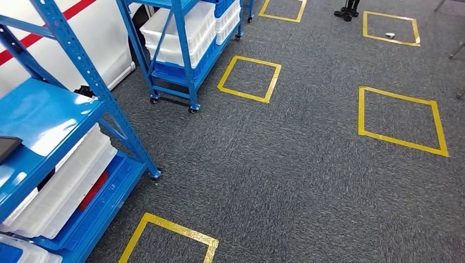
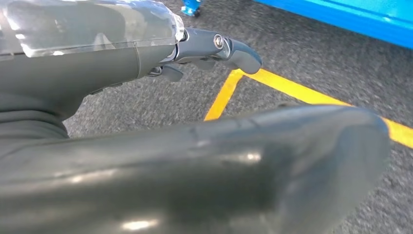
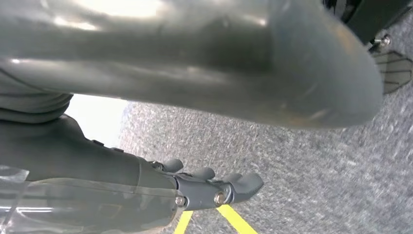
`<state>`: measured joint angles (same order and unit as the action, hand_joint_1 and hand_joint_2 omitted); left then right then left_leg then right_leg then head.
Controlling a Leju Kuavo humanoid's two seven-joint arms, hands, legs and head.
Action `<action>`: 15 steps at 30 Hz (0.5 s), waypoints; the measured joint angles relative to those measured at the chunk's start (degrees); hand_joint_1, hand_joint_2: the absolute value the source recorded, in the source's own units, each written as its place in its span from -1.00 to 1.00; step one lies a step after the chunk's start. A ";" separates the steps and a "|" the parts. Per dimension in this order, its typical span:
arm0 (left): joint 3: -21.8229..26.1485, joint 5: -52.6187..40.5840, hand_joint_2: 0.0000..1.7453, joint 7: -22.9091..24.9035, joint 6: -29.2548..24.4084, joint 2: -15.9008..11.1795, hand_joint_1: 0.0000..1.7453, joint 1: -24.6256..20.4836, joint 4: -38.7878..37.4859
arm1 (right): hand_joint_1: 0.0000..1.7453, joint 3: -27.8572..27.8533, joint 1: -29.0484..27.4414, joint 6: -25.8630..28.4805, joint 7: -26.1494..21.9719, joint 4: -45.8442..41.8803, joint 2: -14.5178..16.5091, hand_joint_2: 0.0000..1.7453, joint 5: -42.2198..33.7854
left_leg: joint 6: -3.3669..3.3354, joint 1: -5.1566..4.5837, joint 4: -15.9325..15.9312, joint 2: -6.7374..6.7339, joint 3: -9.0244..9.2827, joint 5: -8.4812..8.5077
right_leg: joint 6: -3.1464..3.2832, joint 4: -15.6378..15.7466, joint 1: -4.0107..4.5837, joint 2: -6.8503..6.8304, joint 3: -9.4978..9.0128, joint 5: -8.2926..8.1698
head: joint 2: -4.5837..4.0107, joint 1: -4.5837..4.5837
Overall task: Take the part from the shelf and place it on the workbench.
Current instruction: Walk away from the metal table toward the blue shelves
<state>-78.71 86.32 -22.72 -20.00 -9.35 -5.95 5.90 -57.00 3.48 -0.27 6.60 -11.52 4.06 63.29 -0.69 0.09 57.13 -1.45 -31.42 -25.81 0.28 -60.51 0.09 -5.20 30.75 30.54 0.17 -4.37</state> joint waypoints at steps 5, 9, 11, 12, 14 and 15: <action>0.00 0.04 -1.00 -0.78 0.28 0.22 -1.00 -0.41 0.00 | -1.00 0.30 -0.44 -0.60 0.47 0.02 -0.23 -1.00 0.55 | -0.41 0.12 0.02 3.57 -0.49 0.50 | -0.69 -13.04 -0.58 4.91 6.40 5.36 | 0.00 0.02; -0.11 0.03 -1.00 -0.32 0.54 0.59 -1.00 -0.40 0.00 | -1.00 0.32 -0.58 -0.48 -0.23 0.01 -1.02 -1.00 0.69 | 0.40 0.29 1.06 6.55 -0.91 0.27 | -0.78 -1.78 -1.27 8.29 1.49 -1.27 | 0.00 0.02; -0.30 0.02 -1.00 -0.07 0.82 0.68 -1.00 -0.58 0.01 | -1.00 0.32 -0.56 -0.39 -0.52 0.01 -1.42 -1.00 0.62 | 1.14 0.31 1.39 7.77 -1.49 0.35 | -0.33 0.59 -1.25 9.62 0.61 -1.61 | 0.00 0.01; -0.40 0.01 -1.00 -0.02 0.95 0.73 -1.00 -0.59 0.02 | -1.00 0.32 -0.49 -0.34 -0.60 0.00 -1.59 -1.00 0.57 | 1.54 0.37 1.38 8.38 -1.73 0.48 | 0.07 0.76 -1.08 9.05 0.61 -1.76 | 0.00 0.01; -0.60 -0.02 -1.00 -0.03 1.13 0.86 -1.00 -0.40 0.03 | -1.00 0.32 -0.40 -0.25 -0.60 0.00 -1.88 -1.00 0.47 | 2.13 0.52 1.72 8.11 -2.11 0.27 | 0.95 1.14 -1.03 7.66 0.46 -2.02 | 0.00 0.01; -0.67 -0.04 -1.00 -0.03 1.16 0.93 -1.00 -0.39 0.03 | -1.00 0.32 -0.44 -0.24 -0.58 0.00 -1.97 -1.00 0.41 | 2.33 0.49 3.11 6.85 -2.78 -0.65 | 1.39 1.37 -1.03 6.90 0.40 -2.15 | 0.00 0.01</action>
<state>-79.38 86.28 -22.75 -18.84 -8.42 -6.34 5.93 -56.67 3.04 -0.51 6.01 -11.52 2.09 63.70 1.64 0.58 60.24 5.40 -34.20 -26.46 1.67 -59.14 -0.94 1.70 31.16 28.38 0.17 -4.37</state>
